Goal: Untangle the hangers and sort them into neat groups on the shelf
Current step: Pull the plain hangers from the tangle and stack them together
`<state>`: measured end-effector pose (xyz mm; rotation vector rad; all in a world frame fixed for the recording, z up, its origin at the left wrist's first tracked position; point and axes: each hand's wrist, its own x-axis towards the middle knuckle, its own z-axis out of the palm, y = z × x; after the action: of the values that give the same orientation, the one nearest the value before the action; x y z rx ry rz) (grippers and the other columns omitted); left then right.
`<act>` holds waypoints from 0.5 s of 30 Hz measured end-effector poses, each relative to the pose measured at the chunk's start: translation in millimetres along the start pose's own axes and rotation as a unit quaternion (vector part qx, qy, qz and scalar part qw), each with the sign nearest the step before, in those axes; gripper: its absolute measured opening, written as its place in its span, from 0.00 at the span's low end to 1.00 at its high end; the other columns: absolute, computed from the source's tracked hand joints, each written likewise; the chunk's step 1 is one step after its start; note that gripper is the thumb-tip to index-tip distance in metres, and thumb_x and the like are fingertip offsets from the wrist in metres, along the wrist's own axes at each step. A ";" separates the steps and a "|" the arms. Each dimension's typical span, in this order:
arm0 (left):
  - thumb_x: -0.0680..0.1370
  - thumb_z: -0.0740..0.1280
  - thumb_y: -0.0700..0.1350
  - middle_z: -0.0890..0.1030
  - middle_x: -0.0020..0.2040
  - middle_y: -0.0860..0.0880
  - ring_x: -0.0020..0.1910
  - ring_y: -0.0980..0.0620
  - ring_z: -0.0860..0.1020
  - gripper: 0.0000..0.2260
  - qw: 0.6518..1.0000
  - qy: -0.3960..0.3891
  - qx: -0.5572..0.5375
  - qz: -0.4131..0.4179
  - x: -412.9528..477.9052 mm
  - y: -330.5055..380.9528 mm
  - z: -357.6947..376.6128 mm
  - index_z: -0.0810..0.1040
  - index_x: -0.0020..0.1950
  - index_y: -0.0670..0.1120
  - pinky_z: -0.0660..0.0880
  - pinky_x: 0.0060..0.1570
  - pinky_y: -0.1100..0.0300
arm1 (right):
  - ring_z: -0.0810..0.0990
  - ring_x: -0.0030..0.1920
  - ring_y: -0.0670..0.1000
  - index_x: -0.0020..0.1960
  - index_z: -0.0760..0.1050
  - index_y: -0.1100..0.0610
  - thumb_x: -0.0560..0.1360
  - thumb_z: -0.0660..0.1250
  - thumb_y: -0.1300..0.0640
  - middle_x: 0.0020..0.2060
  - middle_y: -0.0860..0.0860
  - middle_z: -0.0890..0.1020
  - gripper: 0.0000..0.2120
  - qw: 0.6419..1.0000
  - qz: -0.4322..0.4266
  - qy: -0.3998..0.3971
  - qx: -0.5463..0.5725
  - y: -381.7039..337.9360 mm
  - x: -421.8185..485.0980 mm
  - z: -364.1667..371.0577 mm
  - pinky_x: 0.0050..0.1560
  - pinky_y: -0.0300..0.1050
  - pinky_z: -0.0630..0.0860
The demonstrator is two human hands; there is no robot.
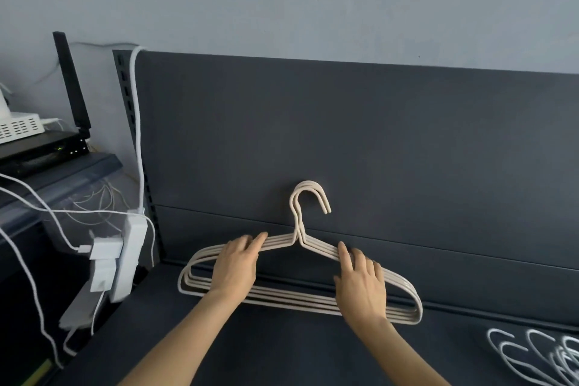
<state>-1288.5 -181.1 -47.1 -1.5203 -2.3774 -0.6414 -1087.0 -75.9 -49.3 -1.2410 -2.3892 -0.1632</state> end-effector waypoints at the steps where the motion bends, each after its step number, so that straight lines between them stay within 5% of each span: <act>1: 0.77 0.62 0.39 0.76 0.59 0.45 0.57 0.45 0.75 0.22 1.000 -0.005 -0.002 0.000 0.9 -0.5 0.0 0.66 0.70 0.50 0.74 0.57 0.53 | 0.83 0.41 0.57 0.57 0.78 0.60 0.52 0.81 0.57 0.44 0.58 0.83 0.34 1.000 0.003 -0.002 -0.010 -2.1 -0.6 0.2 0.44 0.54 0.80; 7: 0.78 0.57 0.36 0.74 0.61 0.46 0.60 0.48 0.72 0.24 0.999 -0.028 -0.022 -0.003 10.4 0.7 -2.6 0.61 0.72 0.51 0.72 0.58 0.56 | 0.83 0.41 0.56 0.58 0.77 0.59 0.49 0.80 0.62 0.44 0.57 0.84 0.37 1.000 0.001 -0.008 -0.025 -4.7 -5.4 -0.4 0.45 0.53 0.80; 15: 0.75 0.63 0.37 0.67 0.69 0.41 0.68 0.43 0.66 0.28 0.999 -0.015 0.025 -0.028 -5.0 10.5 -12.8 0.58 0.74 0.47 0.66 0.67 0.51 | 0.83 0.46 0.56 0.58 0.76 0.60 0.53 0.81 0.56 0.48 0.56 0.83 0.34 1.000 -0.013 0.020 -0.007 10.5 -13.3 -22.4 0.46 0.54 0.80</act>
<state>-1277.2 -187.6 -35.6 -1.4580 -2.4466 -0.5712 -1064.5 -86.3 -36.0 -1.2020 -2.3741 -0.2121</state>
